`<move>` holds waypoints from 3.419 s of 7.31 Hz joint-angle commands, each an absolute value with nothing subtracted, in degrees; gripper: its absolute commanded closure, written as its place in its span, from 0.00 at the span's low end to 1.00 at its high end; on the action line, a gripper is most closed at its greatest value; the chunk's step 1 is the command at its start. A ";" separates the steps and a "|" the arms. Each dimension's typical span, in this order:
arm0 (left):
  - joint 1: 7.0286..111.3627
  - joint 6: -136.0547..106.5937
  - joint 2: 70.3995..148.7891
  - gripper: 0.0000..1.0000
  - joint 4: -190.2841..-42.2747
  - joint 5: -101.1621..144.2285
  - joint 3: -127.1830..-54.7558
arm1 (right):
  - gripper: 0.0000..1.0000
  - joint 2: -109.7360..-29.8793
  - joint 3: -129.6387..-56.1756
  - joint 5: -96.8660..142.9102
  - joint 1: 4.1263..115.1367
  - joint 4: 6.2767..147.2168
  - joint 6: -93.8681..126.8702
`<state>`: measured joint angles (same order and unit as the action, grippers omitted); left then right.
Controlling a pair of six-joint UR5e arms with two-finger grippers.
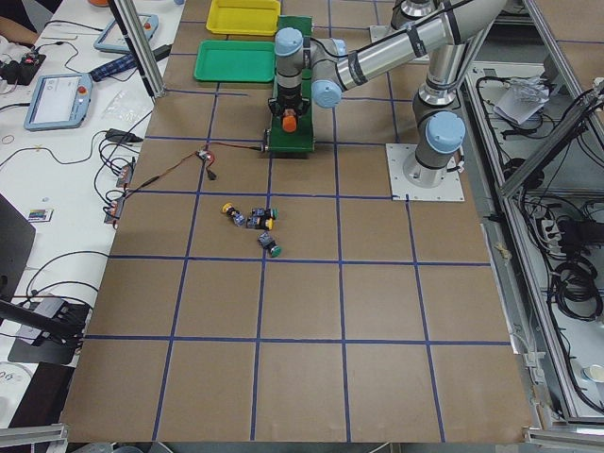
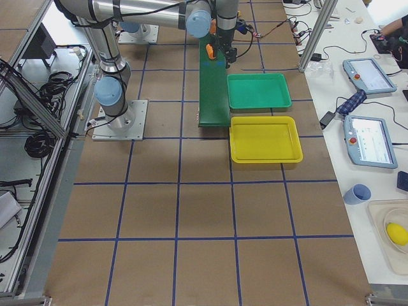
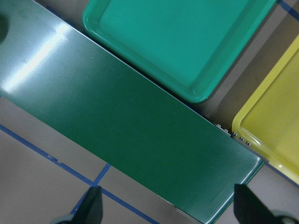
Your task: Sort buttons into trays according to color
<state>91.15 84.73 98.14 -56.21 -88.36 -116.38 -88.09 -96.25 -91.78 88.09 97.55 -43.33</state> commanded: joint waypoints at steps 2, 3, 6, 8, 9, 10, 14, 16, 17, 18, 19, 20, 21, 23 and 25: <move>92.29 82.09 98.79 0.00 -53.52 -88.33 -117.33 | 0.02 -90.79 -104.39 -95.00 87.71 105.00 -61.90; 92.02 80.78 97.14 0.00 -53.87 -88.24 -117.86 | 0.02 -90.79 -106.42 -95.27 87.63 108.25 -69.53; 77.51 77.78 96.15 0.00 -57.55 -88.16 -114.98 | 0.07 -91.14 -114.23 -97.83 83.78 114.78 -79.18; 64.65 78.05 100.44 0.00 -57.66 -87.80 -106.92 | 0.07 -91.14 -120.37 -97.56 83.06 126.42 -86.97; 61.90 78.05 104.37 0.00 -57.74 -88.15 -100.18 | 0.06 -90.97 -123.89 -97.30 81.32 132.65 -89.45; 61.44 77.18 108.50 0.00 -57.83 -88.50 -96.98 | 0.00 -90.88 -124.80 -90.68 77.64 132.45 -93.13; 60.91 66.37 119.43 0.00 -54.60 -88.42 -94.40 | 0.00 -90.97 -124.80 -88.42 75.94 132.36 -95.02; 60.91 64.44 122.51 0.00 -53.18 -91.74 -92.46 | 0.00 -91.05 -124.72 -87.37 76.02 128.44 -94.83; 61.26 61.73 123.30 0.00 -51.35 -91.84 -92.55 | 0.00 -91.23 -124.80 -84.93 76.11 127.63 -94.83; 61.26 59.00 124.27 0.00 -51.33 -91.85 -92.81 | 0.00 -91.23 -124.72 -84.47 76.11 127.62 -95.10; 61.26 57.41 125.15 0.00 -51.24 -91.76 -93.16 | 0.00 -90.97 -124.72 -84.29 76.29 127.62 -95.53; 61.35 57.39 125.59 0.21 -51.24 -91.58 -92.82 | 0.00 -90.88 -124.72 -84.29 76.46 127.62 -95.80; 61.43 57.48 125.51 0.70 -51.24 -91.93 -92.46 | 0.00 -90.88 -124.72 -84.29 76.46 127.62 -95.89; 61.78 60.35 125.33 1.00 -50.89 -91.67 -91.85 | 0.00 -90.44 -124.72 -84.29 76.99 127.70 -97.98; 65.54 80.41 122.88 1.00 -52.29 -92.72 -90.27 | 0.00 -89.30 -124.54 -84.98 77.17 128.49 -101.33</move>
